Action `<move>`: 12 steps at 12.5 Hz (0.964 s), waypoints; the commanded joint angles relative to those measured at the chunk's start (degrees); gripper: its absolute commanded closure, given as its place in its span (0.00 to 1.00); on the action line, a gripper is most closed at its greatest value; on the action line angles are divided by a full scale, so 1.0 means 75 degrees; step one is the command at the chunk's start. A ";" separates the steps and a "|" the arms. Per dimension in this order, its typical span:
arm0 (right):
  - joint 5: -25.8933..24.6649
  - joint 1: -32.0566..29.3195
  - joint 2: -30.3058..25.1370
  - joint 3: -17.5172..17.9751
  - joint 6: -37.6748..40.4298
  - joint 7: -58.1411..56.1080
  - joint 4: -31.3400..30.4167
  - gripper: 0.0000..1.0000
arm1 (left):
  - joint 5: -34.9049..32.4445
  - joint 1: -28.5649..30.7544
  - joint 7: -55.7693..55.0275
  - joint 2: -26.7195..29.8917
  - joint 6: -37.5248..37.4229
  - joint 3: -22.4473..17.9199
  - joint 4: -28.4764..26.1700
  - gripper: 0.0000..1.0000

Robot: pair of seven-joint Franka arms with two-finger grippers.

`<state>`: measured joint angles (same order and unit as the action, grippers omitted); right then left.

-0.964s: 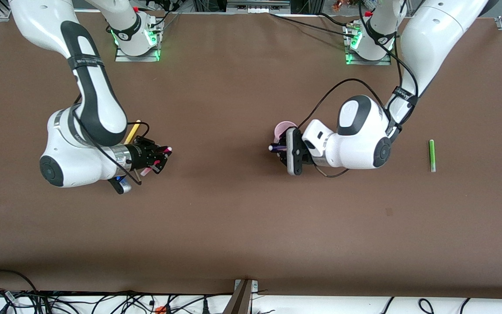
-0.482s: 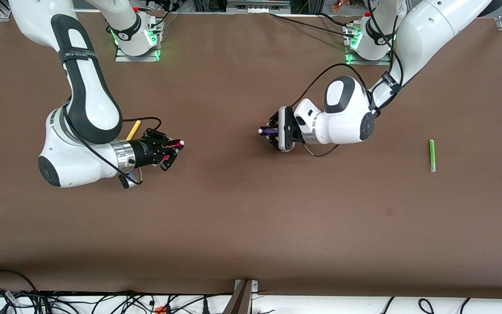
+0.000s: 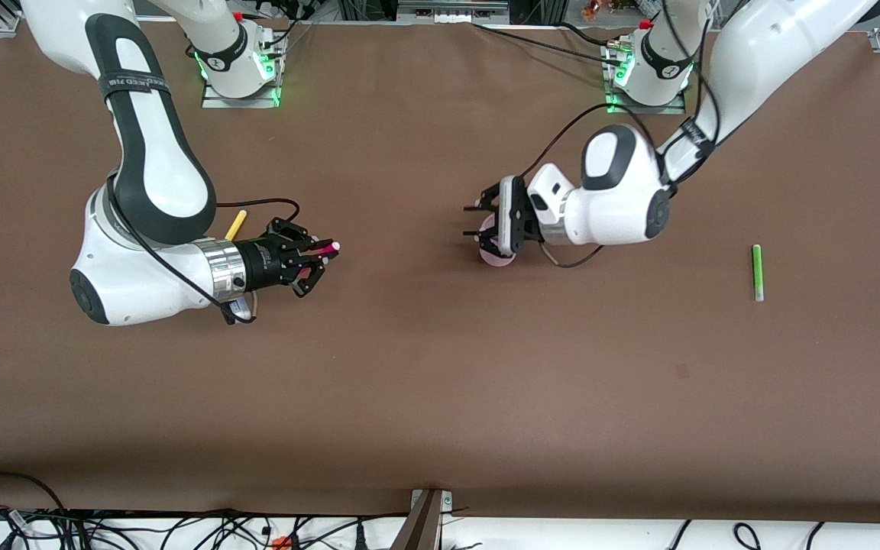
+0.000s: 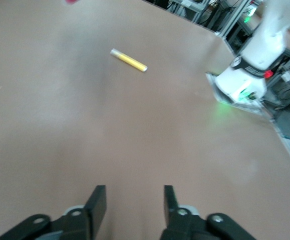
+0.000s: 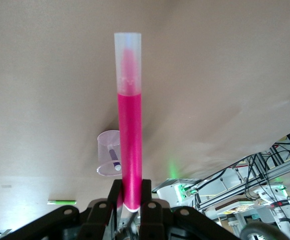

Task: Organize pens into pink holder with both arms
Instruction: 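Raise the left gripper away while the right gripper carries the magenta pen to the cup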

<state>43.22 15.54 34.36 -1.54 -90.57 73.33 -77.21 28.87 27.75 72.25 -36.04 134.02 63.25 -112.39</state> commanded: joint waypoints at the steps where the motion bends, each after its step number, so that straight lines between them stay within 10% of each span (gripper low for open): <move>1: 0.0260 0.0165 0.0106 0.0018 -0.0263 0.0475 0.0170 1.00 | 0.0077 0.0974 -0.1085 0.1438 -0.2821 0.0263 0.0543 0.00; 12: 0.4523 0.2532 0.0808 0.0018 -0.2197 -0.0434 -0.0416 1.00 | -0.6250 0.1760 -0.8341 0.1712 -0.5550 0.0098 0.2558 0.00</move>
<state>72.30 32.84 39.51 -0.99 -106.19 74.62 -79.91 -14.77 40.94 14.99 -23.62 96.62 63.74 -99.28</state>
